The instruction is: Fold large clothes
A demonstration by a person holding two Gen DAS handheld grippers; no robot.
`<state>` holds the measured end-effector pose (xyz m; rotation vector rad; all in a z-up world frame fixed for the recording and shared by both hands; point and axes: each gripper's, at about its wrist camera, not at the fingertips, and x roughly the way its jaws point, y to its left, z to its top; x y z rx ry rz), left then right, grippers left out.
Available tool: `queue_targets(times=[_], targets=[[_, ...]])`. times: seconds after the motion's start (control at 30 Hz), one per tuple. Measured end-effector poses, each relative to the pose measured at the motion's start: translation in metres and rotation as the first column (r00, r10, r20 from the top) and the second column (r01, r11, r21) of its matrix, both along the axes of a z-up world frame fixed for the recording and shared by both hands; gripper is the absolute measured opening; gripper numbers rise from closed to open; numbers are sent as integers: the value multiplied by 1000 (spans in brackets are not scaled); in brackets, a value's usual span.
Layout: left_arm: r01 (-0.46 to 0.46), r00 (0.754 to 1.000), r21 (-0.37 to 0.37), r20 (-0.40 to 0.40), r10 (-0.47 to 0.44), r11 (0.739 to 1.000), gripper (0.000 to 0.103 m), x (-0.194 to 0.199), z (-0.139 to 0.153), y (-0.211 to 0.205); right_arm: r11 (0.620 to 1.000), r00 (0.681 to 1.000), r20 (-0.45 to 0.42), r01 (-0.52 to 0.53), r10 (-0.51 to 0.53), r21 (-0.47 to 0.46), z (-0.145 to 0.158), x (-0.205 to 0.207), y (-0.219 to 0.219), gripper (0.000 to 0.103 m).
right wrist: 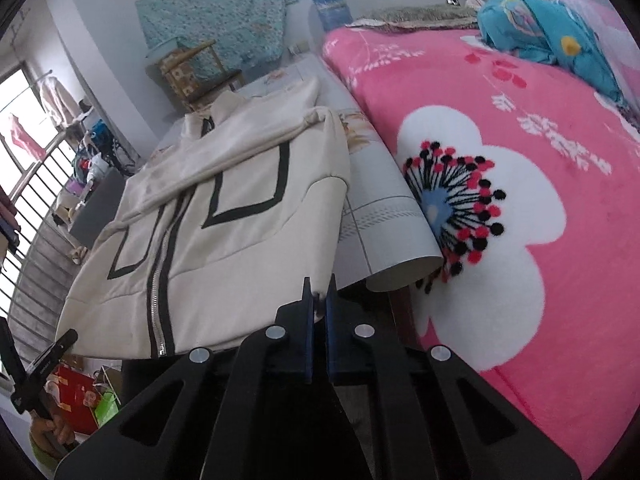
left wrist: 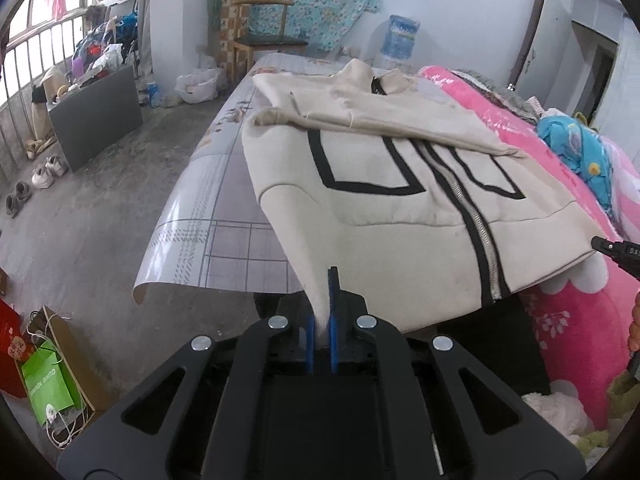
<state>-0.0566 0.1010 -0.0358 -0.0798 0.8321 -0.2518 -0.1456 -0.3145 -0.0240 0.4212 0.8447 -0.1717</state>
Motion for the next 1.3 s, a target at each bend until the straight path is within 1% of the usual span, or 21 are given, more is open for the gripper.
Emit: queue_targets(times=[0.17,0.33,0.4,0.47,0.63,0.73,0.83,1.07,1.2,1.3], targets=[[23,1000,-3,9,-23,1000,5,-15,13,4,1000,1000,-1,-13,13,-4,8,-11,4,5],[31,999,-5,-16,-31,1000,5,-27,16,10,1000,1000,-19,-25,25,-2,10,-24,10,5],[30,999,-16,-24,-31,999,5,-23,14,10,1000,1000,-25,-18,18,-3,6,-21,9,5],[28,999,-41,-34,-29,999,5,-16,13,10,1000,1000,-23,-14,15,22,3,-16,7,5],[15,999,-106,-30,-18,994,5,7,14,11,999,1000,5,-4,4,42,5,-5,4,5],[5,999,-146,-31,-9,989,5,22,14,13,997,1000,23,16,-18,73,6,5,-2,5],[-7,1000,-175,-29,2,985,5,40,15,15,995,999,46,24,-29,95,9,19,-7,5],[-52,998,-235,-37,44,971,5,89,19,21,994,995,101,15,-27,112,17,71,-18,5],[-82,995,-269,-70,66,960,5,116,13,27,994,991,130,14,-28,105,20,107,-24,5],[-106,992,-287,-101,80,952,5,139,3,32,994,990,137,21,-35,103,16,137,-30,5]])
